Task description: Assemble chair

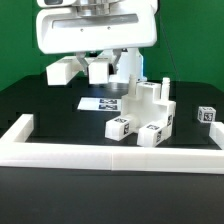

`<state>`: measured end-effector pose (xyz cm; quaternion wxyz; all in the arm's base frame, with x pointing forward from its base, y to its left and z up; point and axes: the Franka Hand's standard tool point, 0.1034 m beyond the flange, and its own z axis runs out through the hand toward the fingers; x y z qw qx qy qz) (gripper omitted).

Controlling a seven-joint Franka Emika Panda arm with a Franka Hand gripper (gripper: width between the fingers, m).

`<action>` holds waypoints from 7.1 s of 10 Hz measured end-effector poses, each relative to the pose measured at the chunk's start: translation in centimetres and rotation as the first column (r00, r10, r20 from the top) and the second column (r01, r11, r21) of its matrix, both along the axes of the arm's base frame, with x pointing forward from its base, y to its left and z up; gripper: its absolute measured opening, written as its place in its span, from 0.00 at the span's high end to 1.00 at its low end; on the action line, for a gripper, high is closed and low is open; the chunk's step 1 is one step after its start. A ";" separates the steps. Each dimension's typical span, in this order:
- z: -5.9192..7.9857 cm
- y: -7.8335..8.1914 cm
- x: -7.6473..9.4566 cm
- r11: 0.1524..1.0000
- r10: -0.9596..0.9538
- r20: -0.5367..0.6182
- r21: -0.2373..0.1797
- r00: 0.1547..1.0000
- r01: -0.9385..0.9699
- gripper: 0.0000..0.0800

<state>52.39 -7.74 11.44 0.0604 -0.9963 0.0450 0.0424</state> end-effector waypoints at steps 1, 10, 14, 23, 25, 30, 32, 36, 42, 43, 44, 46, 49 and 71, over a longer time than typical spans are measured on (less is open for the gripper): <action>0.0 0.1 0.0 0.998 -0.069 -0.009 -0.005 0.998 0.069 0.64; 1.7 6.2 0.3 0.880 -0.475 -0.047 -0.043 0.879 0.473 0.64; 1.5 6.4 0.2 0.881 -0.472 -0.047 -0.044 0.880 0.470 0.64; 0.9 9.9 1.7 0.879 -0.476 -0.042 -0.054 0.878 0.474 0.64; 0.8 10.0 1.7 0.880 -0.473 -0.043 -0.056 0.880 0.471 0.64; 0.6 10.1 1.4 0.881 -0.471 -0.045 -0.059 0.881 0.469 0.64; 0.4 10.6 1.3 0.885 -0.464 -0.042 -0.060 0.885 0.462 0.64; 0.2 11.0 1.1 0.889 -0.457 -0.046 -0.062 0.888 0.454 0.64; 0.0 11.1 0.7 0.893 -0.449 -0.051 -0.064 0.892 0.446 0.64; 0.0 11.1 0.7 0.893 -0.449 -0.051 -0.064 0.892 0.446 0.64; 0.0 11.1 0.7 0.893 -0.449 -0.052 -0.065 0.892 0.446 0.64; -0.2 11.1 0.6 0.893 -0.449 -0.054 -0.067 0.892 0.446 0.64; -0.8 11.2 0.5 0.893 -0.448 -0.057 -0.072 0.892 0.444 0.64; -2.4 10.2 1.0 0.918 -0.392 -0.030 -0.072 0.919 0.389 0.22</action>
Offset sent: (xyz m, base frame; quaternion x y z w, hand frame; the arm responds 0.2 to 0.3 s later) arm -0.0189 0.0079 0.0068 -0.0143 -0.0129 0.1821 0.9831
